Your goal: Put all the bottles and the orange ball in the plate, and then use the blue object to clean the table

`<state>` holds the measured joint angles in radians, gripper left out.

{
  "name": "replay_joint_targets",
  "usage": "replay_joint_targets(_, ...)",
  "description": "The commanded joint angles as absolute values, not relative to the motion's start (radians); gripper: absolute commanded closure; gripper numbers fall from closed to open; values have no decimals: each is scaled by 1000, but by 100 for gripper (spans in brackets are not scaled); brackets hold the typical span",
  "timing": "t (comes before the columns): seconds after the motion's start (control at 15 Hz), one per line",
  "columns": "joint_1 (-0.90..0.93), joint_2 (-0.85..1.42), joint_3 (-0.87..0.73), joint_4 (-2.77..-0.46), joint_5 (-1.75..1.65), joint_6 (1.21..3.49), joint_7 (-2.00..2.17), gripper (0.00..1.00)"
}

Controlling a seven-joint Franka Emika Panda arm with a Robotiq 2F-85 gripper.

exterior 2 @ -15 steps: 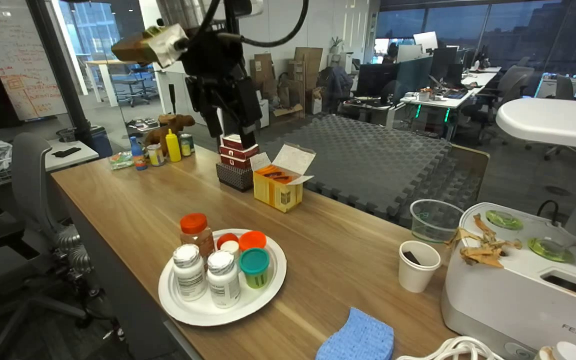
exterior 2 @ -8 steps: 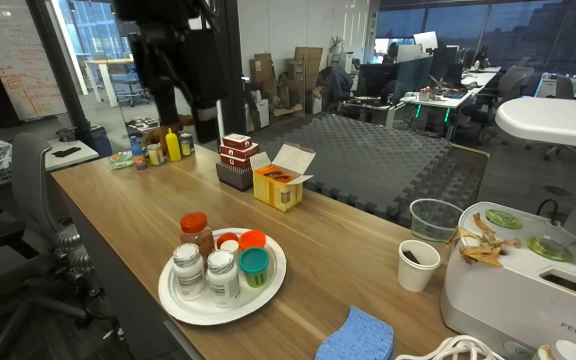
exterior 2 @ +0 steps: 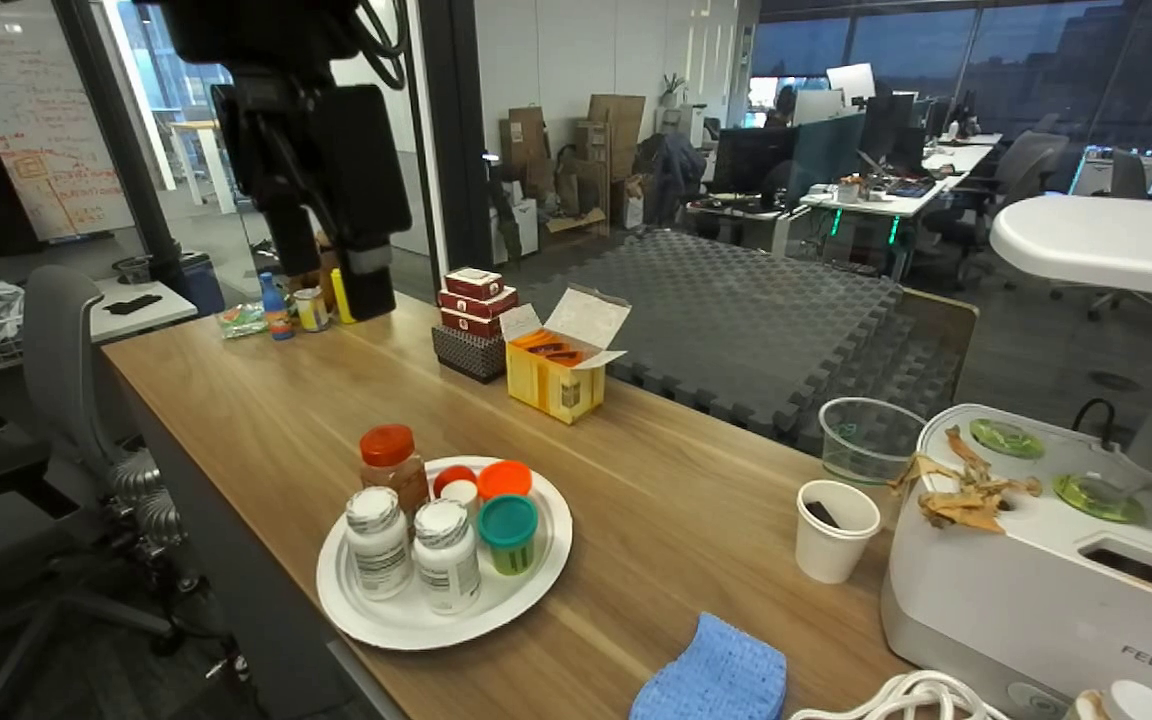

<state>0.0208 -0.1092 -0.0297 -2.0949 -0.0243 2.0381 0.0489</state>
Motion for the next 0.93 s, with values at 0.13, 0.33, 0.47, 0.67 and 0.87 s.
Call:
replay_joint_targets(0.13,-5,-98,-32,-2085,-60,2026,34,0)
replay_joint_targets(0.33,-27,-66,-47,-2054,-104,2003,-36,0)
replay_joint_targets(0.47,-38,-33,-51,-2038,-122,2008,-73,0)
replay_joint_targets(0.67,-42,40,-51,-2008,-125,2040,-153,0)
replay_joint_targets(0.87,-49,143,-52,-1960,-65,2078,-189,0)
